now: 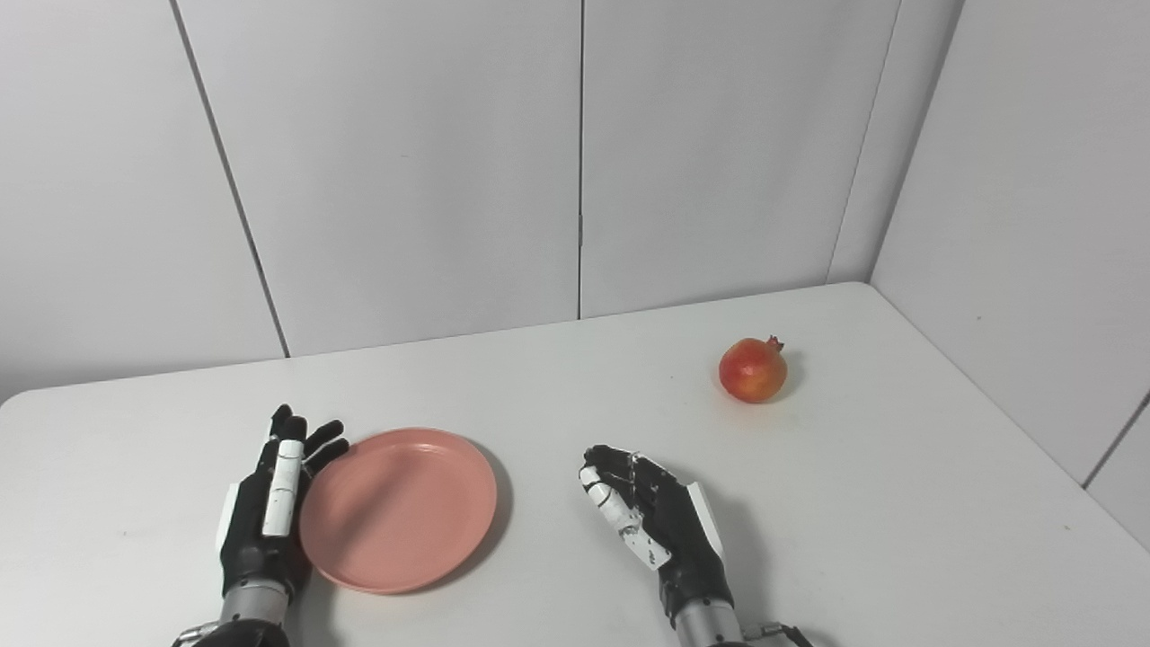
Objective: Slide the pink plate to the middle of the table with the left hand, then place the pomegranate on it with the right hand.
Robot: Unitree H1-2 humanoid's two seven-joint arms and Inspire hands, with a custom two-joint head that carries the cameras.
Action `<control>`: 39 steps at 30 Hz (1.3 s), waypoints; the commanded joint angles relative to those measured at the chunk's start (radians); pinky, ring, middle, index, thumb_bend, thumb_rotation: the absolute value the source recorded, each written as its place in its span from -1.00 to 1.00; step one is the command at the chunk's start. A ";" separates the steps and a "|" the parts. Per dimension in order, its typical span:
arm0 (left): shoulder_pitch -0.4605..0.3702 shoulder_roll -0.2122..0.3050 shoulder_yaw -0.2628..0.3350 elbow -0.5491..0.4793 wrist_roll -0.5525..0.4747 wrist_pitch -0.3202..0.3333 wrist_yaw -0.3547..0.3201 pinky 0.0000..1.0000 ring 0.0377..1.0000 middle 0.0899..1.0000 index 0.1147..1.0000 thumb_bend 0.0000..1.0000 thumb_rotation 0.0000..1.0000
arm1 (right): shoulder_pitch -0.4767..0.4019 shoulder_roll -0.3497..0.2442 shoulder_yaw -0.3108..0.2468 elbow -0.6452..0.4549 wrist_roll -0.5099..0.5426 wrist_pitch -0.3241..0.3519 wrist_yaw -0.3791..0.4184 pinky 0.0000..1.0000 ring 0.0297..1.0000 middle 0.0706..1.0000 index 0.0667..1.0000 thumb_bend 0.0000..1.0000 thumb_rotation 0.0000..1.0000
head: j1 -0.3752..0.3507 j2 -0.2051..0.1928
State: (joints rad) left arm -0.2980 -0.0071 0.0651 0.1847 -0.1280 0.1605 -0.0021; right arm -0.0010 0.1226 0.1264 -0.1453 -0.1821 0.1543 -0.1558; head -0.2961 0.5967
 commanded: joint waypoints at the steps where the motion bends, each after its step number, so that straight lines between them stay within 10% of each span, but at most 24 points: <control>1: -0.019 -0.002 -0.008 -0.030 0.005 0.004 -0.002 1.00 0.55 0.53 1.00 0.67 0.64 | -0.029 -0.005 0.009 -0.038 -0.031 -0.080 -0.005 0.72 0.54 0.56 0.45 0.32 0.50 | 0.001 -0.001; 20: -0.025 -0.012 -0.015 -0.006 0.014 -0.013 0.002 1.00 0.55 0.51 0.97 0.67 0.63 | -0.247 -0.153 -0.050 -0.072 -0.071 -0.119 0.056 0.59 0.61 0.63 0.62 0.44 0.95 | -0.003 -0.021; 39: -0.018 -0.015 -0.027 -0.002 0.032 -0.025 -0.002 1.00 0.55 0.50 0.98 0.67 0.65 | -0.504 -0.372 -0.081 0.020 -0.269 0.070 0.144 0.53 0.73 0.76 0.68 0.82 1.00 | 0.006 -0.029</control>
State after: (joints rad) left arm -0.2980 -0.0133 0.0534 0.1911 -0.1026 0.1466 0.0042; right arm -0.4440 -0.2304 0.0500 -0.1104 -0.4324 0.2150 -0.0096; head -0.2915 0.5676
